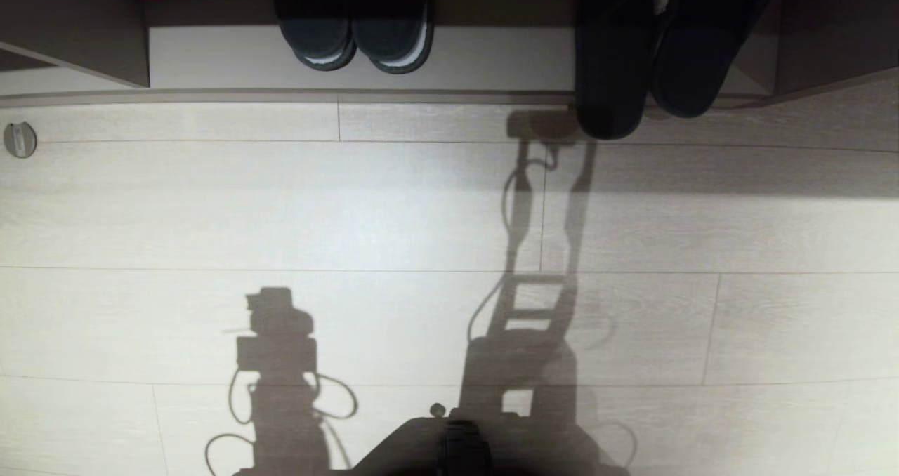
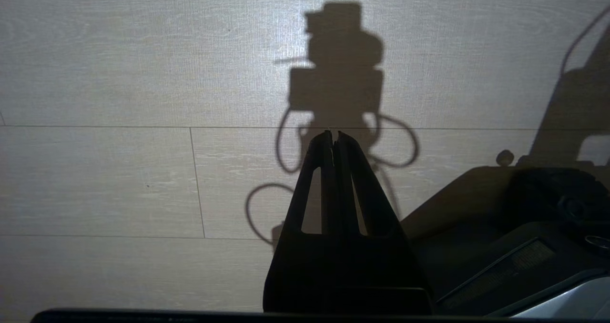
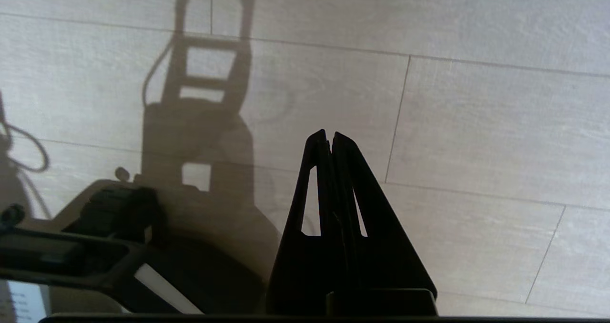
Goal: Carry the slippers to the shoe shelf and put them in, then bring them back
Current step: Pick up the slippers in the shoe cabinet
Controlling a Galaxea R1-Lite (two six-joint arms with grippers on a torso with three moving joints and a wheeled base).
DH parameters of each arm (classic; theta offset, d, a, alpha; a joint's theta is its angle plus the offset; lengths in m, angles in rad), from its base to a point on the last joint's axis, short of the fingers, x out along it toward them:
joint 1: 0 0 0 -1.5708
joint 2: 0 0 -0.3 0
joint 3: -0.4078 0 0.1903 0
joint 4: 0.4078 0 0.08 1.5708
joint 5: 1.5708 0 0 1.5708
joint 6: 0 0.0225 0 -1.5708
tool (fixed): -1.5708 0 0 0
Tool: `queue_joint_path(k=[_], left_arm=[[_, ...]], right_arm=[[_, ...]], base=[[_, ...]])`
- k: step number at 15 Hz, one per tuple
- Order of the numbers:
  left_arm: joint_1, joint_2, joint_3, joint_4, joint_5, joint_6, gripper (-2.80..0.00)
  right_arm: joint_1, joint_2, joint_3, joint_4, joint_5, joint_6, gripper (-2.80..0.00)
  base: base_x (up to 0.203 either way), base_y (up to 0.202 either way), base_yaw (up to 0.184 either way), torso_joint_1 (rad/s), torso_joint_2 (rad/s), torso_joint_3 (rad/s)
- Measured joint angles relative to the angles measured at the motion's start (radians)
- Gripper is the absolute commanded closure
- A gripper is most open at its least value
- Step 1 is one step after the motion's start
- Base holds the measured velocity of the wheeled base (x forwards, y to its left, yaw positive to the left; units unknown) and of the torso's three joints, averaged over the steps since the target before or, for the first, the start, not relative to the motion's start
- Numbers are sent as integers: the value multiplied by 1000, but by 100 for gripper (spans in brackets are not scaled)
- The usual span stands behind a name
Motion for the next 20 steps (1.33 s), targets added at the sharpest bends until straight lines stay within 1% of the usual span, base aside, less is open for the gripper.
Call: queue_joint_path(k=[3, 8, 9, 11, 12, 13, 15, 18, 20], left_arm=[[0, 0, 0, 0, -1, 6, 0], [0, 0, 0, 0, 0, 7, 0], [0, 0, 0, 0, -1, 7, 0], [0, 0, 0, 0, -1, 7, 0], [-1, 0, 0, 0, -1, 7, 0], [-1, 0, 0, 0, -1, 7, 0], [0, 0, 0, 0, -2, 7, 0], [0, 0, 0, 0, -1, 7, 0], [0, 0, 0, 0, -1, 7, 0]], right_arm=[[16, 282, -132, -119, 15, -3, 0], [53, 815, -348, -443, 99, -39, 0], [67, 923, -423, -514, 114, -57, -280], [88, 1065, -539, -606, 127, -95, -280], [95, 1123, -588, -649, 119, -118, -280], [102, 1178, -632, -710, 90, -140, -280], [133, 1269, -706, -848, 3, -159, -280], [176, 1362, -771, -941, -98, -166, -280], [220, 1418, -813, -1020, -172, -177, -280]], base=[[0, 0, 0, 0, 0, 0], [0, 0, 0, 0, 0, 0], [0, 0, 0, 0, 0, 0], [0, 0, 0, 0, 0, 0], [0, 0, 0, 0, 0, 0], [0, 0, 0, 0, 0, 0], [0, 0, 0, 0, 0, 0], [0, 0, 0, 0, 0, 0], [0, 0, 0, 0, 0, 0]])
